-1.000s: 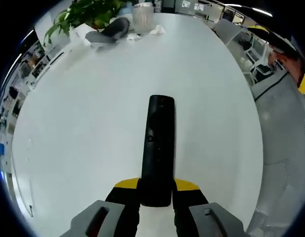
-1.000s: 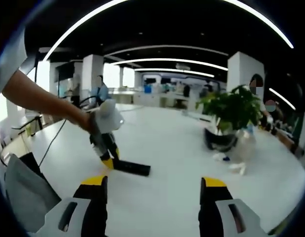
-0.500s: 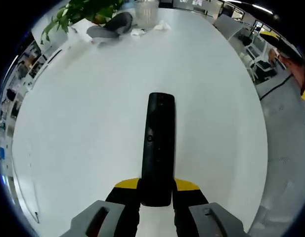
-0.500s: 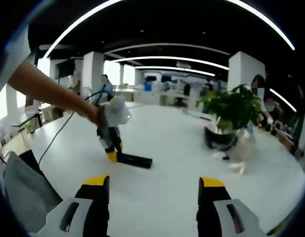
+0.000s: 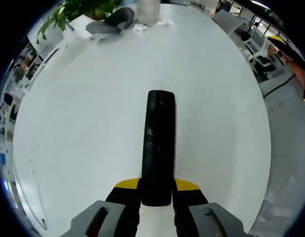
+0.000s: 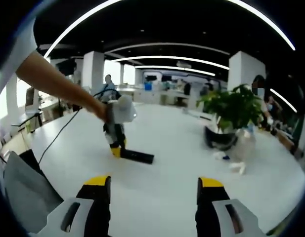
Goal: Press the specified remote control buttons in sequence, fully releasing each button before pressing the next.
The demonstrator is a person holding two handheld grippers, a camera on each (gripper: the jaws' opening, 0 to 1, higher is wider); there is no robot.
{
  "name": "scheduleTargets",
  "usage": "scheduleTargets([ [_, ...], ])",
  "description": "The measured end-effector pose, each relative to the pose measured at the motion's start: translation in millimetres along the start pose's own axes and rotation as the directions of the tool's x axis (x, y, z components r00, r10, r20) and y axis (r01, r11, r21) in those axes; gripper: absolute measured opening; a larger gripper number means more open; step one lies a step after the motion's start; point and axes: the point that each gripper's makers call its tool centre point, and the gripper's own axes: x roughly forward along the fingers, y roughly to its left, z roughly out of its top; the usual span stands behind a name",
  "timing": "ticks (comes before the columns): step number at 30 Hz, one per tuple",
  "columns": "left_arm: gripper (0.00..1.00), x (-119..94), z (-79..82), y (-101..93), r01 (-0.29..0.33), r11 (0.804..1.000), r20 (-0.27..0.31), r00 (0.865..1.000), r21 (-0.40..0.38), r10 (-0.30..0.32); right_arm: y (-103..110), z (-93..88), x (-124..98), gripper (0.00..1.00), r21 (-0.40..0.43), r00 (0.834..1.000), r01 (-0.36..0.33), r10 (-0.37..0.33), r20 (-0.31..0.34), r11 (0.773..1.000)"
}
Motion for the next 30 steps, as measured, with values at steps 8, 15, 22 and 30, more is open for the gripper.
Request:
scheduleTargets([
  [8, 0.24, 0.4, 0.4, 12.2, -0.002, 1.0, -0.023, 1.0, -0.004, 0.002, -0.8, -0.4, 0.0, 0.68, -0.001, 1.0, 0.002, -0.002, -0.001, 1.0],
  [15, 0.24, 1.3, 2.2, 24.6, 0.003, 1.0, -0.03, 1.0, -0.004, -0.003, -0.8, -1.5, 0.4, 0.67, -0.004, 1.0, 0.003, -0.003, -0.006, 1.0],
  [22, 0.24, 0.8, 2.7, 35.2, 0.007, 1.0, -0.054, 0.999, 0.013, -0.006, -1.2, -2.0, 1.1, 0.67, -0.003, 1.0, 0.004, -0.004, -0.01, 1.0],
  [30, 0.24, 0.4, 3.7, 47.0, 0.006, 1.0, -0.044, 0.999, 0.005, -0.006, -1.5, -3.8, 2.5, 0.66, -0.006, 1.0, 0.003, -0.003, -0.02, 1.0],
])
